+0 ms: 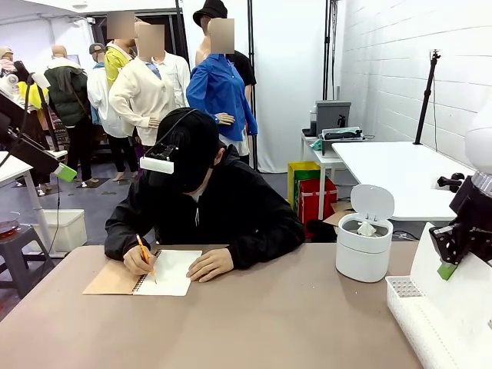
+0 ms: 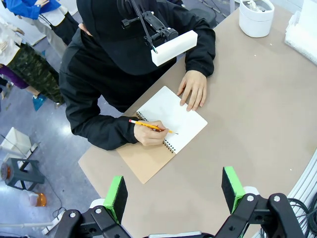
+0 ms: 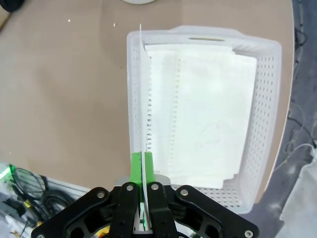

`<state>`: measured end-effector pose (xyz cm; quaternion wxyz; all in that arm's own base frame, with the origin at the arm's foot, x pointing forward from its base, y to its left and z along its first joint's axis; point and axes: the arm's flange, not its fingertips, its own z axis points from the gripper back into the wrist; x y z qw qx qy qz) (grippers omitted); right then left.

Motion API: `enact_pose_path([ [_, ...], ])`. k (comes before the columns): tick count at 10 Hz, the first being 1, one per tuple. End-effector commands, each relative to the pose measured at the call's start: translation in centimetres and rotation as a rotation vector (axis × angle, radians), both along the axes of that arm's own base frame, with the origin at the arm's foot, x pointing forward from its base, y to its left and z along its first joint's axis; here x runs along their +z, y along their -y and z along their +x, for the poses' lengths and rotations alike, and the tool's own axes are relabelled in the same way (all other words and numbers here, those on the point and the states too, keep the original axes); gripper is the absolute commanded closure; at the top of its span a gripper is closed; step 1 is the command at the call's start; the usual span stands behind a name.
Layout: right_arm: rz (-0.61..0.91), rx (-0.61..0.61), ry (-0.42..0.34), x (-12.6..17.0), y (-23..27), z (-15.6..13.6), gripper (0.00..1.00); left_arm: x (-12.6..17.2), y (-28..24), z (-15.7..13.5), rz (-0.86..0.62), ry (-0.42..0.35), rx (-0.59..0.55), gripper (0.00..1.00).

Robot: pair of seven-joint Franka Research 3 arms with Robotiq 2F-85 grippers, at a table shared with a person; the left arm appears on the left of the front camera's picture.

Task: Sort the paper based on its condition.
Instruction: If a person hands you a paper, place it in the Organizing basket , and if it's crumpled, put it in the Trash can.

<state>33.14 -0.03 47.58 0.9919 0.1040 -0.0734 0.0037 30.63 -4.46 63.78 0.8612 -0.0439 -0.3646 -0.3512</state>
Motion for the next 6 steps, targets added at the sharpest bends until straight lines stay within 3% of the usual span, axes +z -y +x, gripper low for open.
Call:
enact_pose_path([
  [1, -0.006, 0.017, 0.02, 0.4, 0.1, -0.2, 1.0, 0.0, -0.1, 0.0, -0.001, -0.001, 0.001, 0.0],
  [3, 0.0, 0.002, 0.008, 0.3, 0.0, -0.1, 1.0, 0.0, -0.1, 0.0, -0.001, -0.001, 0.001, 0.0],
  [6, 0.037, 0.02, -0.051, -2.8, -0.9, 0.9, 1.0, 0.0, -0.1, 0.0, -0.001, -0.001, 0.001, 0.0],
])
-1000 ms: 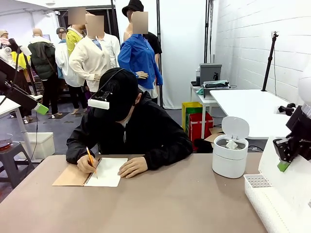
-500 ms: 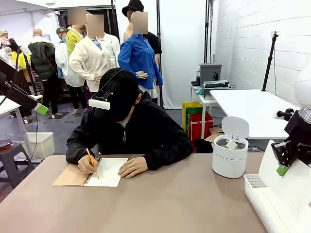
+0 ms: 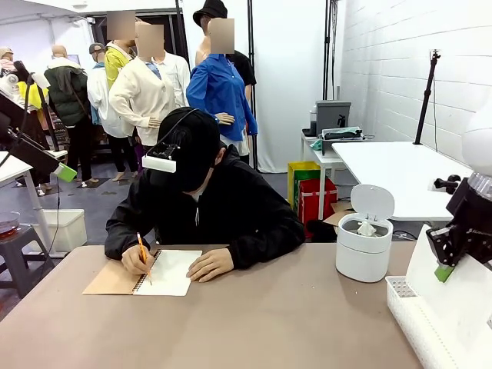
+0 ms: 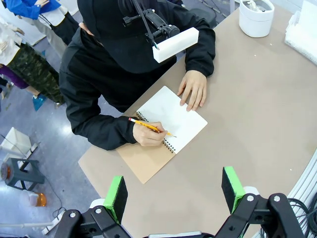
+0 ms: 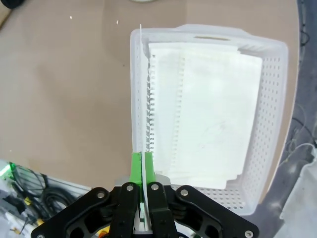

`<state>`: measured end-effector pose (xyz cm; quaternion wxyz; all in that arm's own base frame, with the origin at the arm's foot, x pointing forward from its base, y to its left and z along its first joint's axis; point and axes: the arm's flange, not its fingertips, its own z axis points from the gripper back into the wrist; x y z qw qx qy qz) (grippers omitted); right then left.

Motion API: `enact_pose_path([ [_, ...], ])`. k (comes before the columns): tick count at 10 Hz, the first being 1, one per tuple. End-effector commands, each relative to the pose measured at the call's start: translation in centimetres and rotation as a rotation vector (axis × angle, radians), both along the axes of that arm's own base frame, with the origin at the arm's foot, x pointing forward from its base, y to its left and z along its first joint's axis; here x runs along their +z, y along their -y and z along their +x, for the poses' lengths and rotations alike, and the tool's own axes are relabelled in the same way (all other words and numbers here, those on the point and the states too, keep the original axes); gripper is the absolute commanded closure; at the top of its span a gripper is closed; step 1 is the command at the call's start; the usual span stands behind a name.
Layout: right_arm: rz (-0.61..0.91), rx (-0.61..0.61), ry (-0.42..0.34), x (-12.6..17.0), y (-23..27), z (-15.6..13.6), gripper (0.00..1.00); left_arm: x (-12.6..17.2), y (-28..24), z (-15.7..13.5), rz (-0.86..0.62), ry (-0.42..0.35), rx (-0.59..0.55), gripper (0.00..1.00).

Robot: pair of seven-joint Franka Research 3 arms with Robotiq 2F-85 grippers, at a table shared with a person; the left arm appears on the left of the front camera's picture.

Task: Sort the paper based on its condition.
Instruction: If a person hands you a paper, place it in the Organizing basket , and if it's crumpled, put it in the Trash can.

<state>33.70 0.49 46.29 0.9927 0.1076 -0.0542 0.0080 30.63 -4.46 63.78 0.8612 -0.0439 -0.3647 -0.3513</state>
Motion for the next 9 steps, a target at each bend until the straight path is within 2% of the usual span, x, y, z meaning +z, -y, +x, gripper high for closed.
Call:
enact_pose_path([
  [1, 0.028, -0.006, -0.026, -2.4, -0.3, 0.3, 1.0, 0.0, -0.1, 0.0, -0.001, -0.001, 0.001, 0.0],
  [8, 0.031, -0.078, -0.109, -8.8, 1.0, -1.2, 1.0, 0.0, -0.1, 0.0, -0.001, -0.001, 0.001, 0.0],
  [9, 0.009, -0.081, -0.112, -9.1, 1.6, -1.3, 0.96, 0.0, -0.1, 0.0, -0.001, -0.001, 0.001, 0.0],
])
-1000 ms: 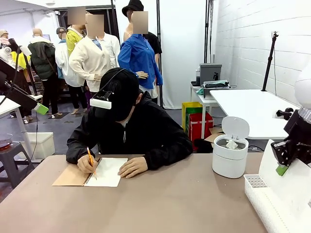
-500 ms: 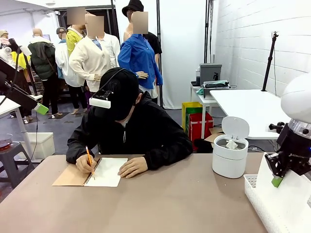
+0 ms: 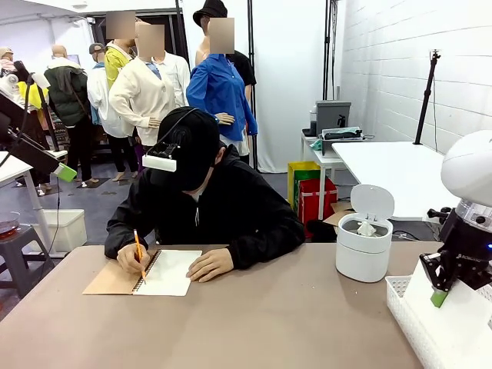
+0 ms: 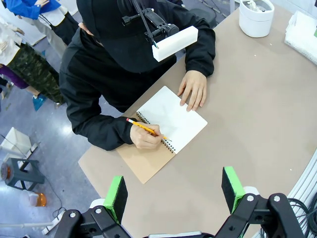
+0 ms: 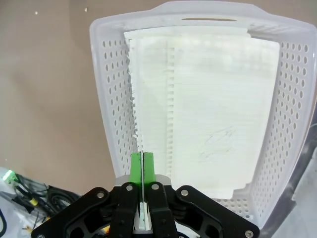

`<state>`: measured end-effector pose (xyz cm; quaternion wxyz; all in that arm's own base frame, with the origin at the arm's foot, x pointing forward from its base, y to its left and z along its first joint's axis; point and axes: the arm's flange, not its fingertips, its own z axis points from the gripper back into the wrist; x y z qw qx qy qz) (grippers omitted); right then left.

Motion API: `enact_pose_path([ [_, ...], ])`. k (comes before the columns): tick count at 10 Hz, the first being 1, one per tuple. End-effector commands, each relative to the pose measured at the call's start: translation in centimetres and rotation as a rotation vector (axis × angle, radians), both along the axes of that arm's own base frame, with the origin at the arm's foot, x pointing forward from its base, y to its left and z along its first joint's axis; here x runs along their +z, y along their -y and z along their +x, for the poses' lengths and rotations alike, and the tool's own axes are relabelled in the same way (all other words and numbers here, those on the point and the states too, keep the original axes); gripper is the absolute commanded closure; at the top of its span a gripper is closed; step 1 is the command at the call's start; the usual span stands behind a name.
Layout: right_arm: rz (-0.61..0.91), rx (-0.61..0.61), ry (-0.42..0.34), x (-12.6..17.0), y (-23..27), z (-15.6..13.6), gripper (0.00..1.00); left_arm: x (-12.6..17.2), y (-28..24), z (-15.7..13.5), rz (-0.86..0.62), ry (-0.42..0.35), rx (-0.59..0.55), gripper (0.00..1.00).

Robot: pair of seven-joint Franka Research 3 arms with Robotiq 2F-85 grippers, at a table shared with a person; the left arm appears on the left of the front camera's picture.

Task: Sort the paper based on its condition.
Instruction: If a person hands you a paper, place it in the Organizing basket , and if it's crumpled, put it in the Trash can.

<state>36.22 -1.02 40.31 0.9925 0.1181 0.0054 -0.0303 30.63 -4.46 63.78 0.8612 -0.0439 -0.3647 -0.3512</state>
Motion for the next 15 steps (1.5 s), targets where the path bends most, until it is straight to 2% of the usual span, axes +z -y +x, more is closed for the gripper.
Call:
enact_pose_path([
  [1, -0.036, -0.012, 0.02, -3.4, 0.2, -3.8, 0.77, 0.0, -0.1, 0.0, -0.001, -0.001, 0.001, 0.0],
  [3, -0.061, -0.009, 0.035, -3.3, 0.6, -3.4, 0.39, 0.0, -0.1, 0.0, -0.001, -0.001, 0.001, 0.0],
  [5, -0.135, 0.012, 0.09, -2.2, 1.3, -3.1, 0.0, 0.0, -0.1, 0.0, -0.001, -0.001, 0.001, 0.0],
  [7, -0.168, 0.02, 0.111, -1.3, 1.7, -2.5, 0.0, 0.0, -0.1, 0.0, -0.001, -0.001, 0.001, 0.0],
  [9, -0.206, 0.073, 0.135, 1.0, 2.4, -2.0, 0.0, 0.0, -0.1, 0.0, -0.001, -0.001, 0.001, 0.0],
  [10, -0.195, 0.132, 0.132, 2.5, 2.4, -1.8, 0.0, 0.0, -0.1, 0.0, -0.001, -0.001, 0.001, 0.0],
  [12, -0.197, 0.173, 0.182, 4.7, 2.3, -1.4, 0.0, 0.0, -0.1, 0.0, -0.001, -0.001, 0.001, 0.0],
  [15, -0.151, 0.277, 0.212, 7.6, 1.6, -1.3, 0.0, 0.0, -0.1, 0.0, -0.001, -0.001, 0.001, 0.0],
])
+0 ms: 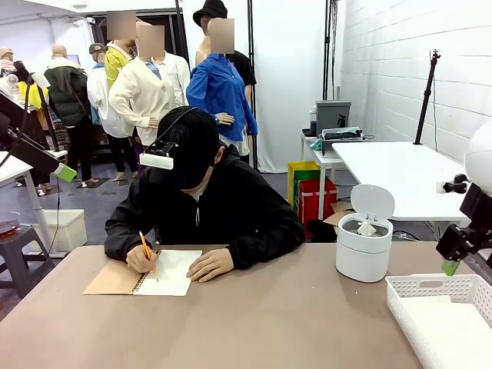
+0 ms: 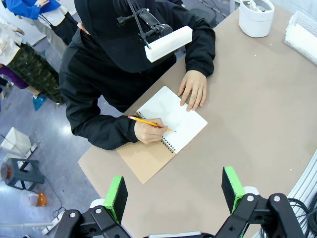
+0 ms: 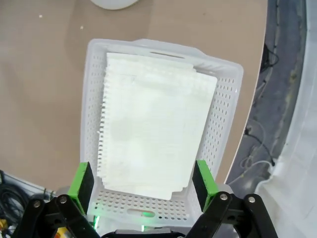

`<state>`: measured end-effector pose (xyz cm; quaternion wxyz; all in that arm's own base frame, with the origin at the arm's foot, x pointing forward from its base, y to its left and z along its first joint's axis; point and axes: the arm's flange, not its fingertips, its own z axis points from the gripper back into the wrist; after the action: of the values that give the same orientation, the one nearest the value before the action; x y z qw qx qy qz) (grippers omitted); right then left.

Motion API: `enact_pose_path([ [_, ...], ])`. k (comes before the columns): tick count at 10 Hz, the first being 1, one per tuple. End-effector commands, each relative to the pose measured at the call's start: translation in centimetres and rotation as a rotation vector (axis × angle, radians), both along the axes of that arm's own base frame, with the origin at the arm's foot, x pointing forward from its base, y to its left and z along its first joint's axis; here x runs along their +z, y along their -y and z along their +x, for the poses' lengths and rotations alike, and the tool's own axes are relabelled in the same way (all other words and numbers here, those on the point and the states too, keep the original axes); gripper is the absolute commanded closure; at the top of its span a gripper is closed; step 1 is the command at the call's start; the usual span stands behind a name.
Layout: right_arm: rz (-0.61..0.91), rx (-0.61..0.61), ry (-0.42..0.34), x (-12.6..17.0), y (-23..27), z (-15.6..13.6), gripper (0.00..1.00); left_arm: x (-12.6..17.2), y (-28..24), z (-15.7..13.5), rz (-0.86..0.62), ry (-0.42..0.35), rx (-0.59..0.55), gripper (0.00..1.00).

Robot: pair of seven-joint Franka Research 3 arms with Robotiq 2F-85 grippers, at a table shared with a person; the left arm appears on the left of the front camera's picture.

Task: Sort the paper based on its condition.
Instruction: If a person hands you a paper, place it in the Organizing basket , and if it's crumpled, put it in the Trash can.

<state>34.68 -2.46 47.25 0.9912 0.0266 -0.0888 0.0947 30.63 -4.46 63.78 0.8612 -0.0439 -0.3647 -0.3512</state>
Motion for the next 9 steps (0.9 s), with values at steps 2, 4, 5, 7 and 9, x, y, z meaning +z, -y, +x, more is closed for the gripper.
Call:
enact_pose_path([
  [2, 0.0, 0.0, 0.0, 0.0, 0.0, 0.0, 0.0, 0.0, -0.1, 0.0, -0.001, -0.001, 0.001, 0.0],
  [4, 0.0, 0.0, 0.0, 0.0, 0.0, 0.0, 0.0, 0.0, -0.1, 0.0, -0.001, -0.001, 0.001, 0.0],
  [5, 0.0, 0.0, 0.0, 0.0, 0.0, 0.0, 0.0, 0.0, -0.1, 0.0, -0.001, -0.001, 0.001, 0.0],
  [7, 0.0, 0.0, 0.0, 0.0, 0.0, 0.0, 0.0, 0.0, -0.1, 0.0, -0.001, -0.001, 0.001, 0.0],
  [9, 0.024, 0.091, 0.008, 0.7, -1.9, 0.1, 0.0, 0.0, -0.1, 0.0, -0.001, -0.001, 0.001, 0.0],
])
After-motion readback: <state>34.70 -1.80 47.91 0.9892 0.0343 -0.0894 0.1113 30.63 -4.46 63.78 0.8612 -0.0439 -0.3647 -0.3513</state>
